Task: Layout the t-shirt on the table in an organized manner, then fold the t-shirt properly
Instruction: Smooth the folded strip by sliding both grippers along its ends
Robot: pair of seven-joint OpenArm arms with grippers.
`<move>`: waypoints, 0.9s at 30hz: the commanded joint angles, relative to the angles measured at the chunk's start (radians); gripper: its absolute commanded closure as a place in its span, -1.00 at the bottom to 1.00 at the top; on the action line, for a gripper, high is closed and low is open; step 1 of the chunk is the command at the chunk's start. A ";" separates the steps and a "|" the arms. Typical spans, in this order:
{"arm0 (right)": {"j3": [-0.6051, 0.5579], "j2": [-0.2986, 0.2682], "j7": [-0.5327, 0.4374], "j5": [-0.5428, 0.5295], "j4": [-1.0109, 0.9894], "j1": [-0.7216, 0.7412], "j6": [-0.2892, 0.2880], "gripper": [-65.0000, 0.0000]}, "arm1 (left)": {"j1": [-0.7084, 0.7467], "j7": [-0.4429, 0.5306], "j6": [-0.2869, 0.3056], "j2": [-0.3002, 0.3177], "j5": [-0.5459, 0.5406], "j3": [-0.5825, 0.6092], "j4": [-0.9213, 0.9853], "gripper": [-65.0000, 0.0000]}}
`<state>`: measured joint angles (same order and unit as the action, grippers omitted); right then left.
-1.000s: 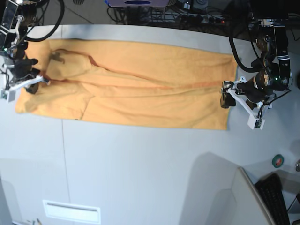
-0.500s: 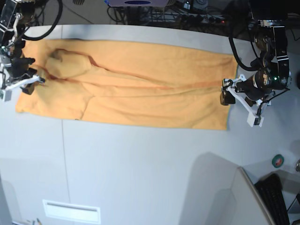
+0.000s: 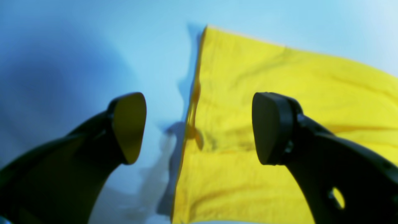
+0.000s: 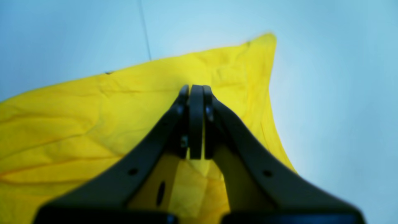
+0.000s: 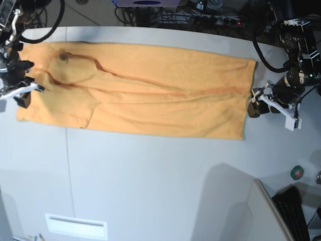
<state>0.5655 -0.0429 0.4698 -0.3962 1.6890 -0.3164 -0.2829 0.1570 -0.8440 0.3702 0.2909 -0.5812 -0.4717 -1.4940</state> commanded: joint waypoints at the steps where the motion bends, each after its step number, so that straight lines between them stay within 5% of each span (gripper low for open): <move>1: 0.004 -0.010 -0.019 -0.008 0.032 0.000 -0.002 1.00 | -0.018 0.015 0.049 0.011 -0.032 -0.003 0.016 -0.54; 7: -0.002 -0.010 -0.018 -0.010 0.043 0.003 -0.002 1.00 | -0.052 0.044 0.198 0.003 -0.032 -0.003 0.195 -0.56; 12: -0.002 -0.008 -0.018 -0.010 0.038 0.003 -0.002 1.00 | -0.076 0.117 0.201 0.001 -0.029 0.008 0.326 -0.57; 27: -0.003 -0.008 -0.016 -0.010 0.036 0.003 -0.002 1.00 | -0.161 0.113 0.203 0.003 -0.029 0.009 0.513 -0.53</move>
<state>0.5610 -0.0406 0.4759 -0.3931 1.7100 -0.3191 -0.2836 -0.0063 -0.7097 0.5797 0.2836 -0.6289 -0.4633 -0.9783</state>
